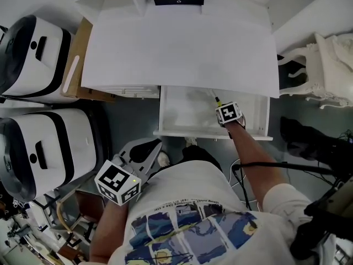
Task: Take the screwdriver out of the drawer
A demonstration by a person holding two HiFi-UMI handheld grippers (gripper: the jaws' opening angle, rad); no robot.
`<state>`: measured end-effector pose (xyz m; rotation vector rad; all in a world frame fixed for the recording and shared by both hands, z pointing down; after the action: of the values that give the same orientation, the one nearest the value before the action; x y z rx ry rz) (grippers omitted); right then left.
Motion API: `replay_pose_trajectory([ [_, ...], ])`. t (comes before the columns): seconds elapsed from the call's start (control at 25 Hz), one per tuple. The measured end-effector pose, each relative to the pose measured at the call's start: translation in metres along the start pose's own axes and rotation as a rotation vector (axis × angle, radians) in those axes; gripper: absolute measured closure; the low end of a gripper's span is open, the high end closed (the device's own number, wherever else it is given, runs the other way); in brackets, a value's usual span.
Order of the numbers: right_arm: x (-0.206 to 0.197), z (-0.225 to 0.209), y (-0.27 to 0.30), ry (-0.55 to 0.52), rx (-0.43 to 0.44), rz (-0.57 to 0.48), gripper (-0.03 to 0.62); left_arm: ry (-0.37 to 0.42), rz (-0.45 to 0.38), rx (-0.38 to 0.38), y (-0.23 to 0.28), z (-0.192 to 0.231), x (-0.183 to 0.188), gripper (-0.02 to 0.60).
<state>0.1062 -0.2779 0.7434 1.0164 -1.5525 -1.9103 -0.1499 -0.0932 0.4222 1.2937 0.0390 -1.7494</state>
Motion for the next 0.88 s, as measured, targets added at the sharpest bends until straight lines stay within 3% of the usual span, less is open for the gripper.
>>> replay_pose_trajectory([
  [0.4, 0.0, 0.014, -0.033, -0.047, 0.013, -0.022, 0.499, 0.017, -0.047, -0.036, -0.02, -0.006, -0.009, 0.568],
  [0.88, -0.002, 0.034, -0.091, -0.084, 0.0, -0.118, 0.499, 0.044, -0.086, -0.077, -0.052, -0.012, -0.029, 0.568],
])
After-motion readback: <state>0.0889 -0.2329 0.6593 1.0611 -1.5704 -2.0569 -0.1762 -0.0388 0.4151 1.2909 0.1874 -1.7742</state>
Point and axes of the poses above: the fingertips, and each gripper's own axes: y forward along the fingers, z to its left, x out of its top, the point moved 5 cm from there along -y, backward along the fingers, and after that the axes turned 7 degrees about -x, right-handed, at the moved point
